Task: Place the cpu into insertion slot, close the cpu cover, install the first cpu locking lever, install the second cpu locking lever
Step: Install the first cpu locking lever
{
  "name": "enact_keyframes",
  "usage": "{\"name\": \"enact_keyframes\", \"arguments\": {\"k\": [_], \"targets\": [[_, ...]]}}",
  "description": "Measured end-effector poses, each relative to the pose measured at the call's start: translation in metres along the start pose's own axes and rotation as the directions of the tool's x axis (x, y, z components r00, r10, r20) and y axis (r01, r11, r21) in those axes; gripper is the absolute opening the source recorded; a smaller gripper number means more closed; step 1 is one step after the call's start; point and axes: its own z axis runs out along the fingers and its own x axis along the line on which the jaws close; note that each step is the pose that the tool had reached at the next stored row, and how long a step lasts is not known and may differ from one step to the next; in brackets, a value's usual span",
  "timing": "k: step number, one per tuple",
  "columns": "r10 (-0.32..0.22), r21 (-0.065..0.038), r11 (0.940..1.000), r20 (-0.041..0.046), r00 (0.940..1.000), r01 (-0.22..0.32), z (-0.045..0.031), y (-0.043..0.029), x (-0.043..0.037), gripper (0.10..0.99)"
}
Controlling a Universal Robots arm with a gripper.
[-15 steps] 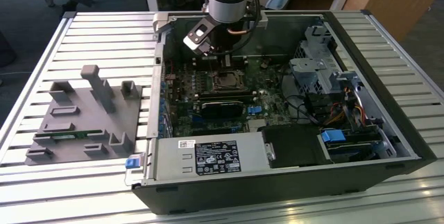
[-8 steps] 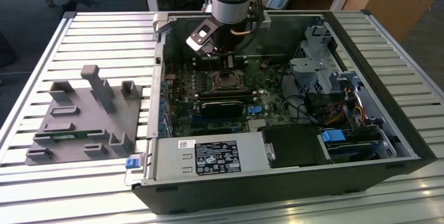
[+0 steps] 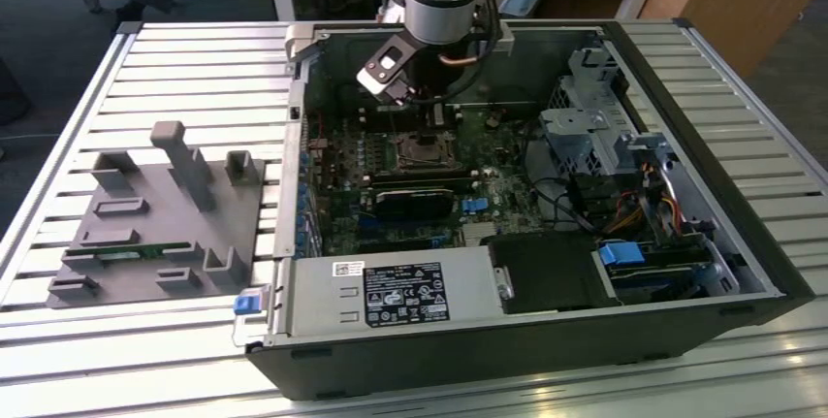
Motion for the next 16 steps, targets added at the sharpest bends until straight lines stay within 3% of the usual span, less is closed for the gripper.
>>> {"name": "enact_keyframes", "arguments": {"k": [16], "targets": [[0.000,0.000,1.0000,0.0000,1.0000,0.000,-0.0084,0.0001,-0.0001,0.106]]}}
